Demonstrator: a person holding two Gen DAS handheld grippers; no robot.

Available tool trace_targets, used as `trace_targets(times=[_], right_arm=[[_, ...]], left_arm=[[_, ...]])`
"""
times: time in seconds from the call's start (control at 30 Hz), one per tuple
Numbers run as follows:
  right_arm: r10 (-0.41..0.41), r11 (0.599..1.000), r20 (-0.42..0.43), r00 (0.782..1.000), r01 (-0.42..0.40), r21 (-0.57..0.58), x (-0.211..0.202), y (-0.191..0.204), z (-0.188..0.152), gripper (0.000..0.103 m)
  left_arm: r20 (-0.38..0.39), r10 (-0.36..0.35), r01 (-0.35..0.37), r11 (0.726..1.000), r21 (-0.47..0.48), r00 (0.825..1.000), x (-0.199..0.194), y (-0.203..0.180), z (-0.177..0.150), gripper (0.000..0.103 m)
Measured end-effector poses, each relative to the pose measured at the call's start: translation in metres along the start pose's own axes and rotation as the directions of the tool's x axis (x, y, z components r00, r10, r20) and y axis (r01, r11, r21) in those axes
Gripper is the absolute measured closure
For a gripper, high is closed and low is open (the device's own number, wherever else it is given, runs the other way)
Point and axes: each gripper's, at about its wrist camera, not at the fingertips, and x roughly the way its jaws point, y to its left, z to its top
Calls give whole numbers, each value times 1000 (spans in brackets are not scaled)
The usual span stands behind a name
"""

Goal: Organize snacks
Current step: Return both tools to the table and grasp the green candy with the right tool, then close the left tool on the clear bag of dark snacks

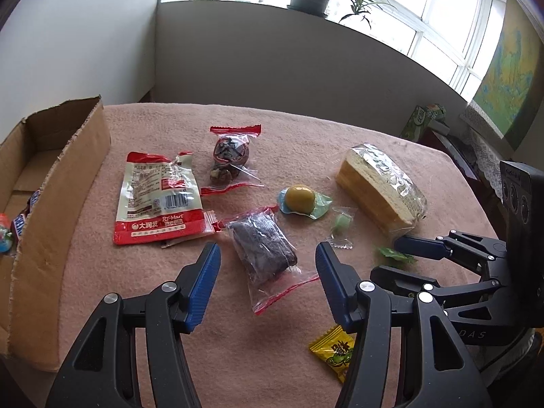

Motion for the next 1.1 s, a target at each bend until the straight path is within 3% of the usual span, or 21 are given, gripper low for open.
trace_targets(times=[0.13,0.3,0.53,0.63,0.73,0.83,1.1], right_arm=[[-20,999,-4,1000,20,-34,0,7,-2,42],[29,998,-7,1000,-29,-55,-7,14,-6,43],[-63,994,-13,998,61,-89,1,17,-7,45],[-92,989,-7,996,91,-113,2,20,-8,54],[-110,988,-3,994,109,-108,1,19,-7,69],[-119,988,1,993,118,-104,-1,17,-6,79],[-118,989,8,993,118,-91,-4,18,-7,80]], left_arm=[[-14,22,-22,1000,-6,1000,9,2,3,40],[-27,42,-42,999,8,999,17,1,5,38],[-43,30,-31,999,-13,999,22,3,9,38],[-54,30,-30,1000,6,998,26,0,11,39],[-68,20,-20,1000,5,997,31,3,11,39],[-59,18,-19,999,-28,998,30,12,13,54],[-42,7,-8,1000,-27,999,26,13,11,61]])
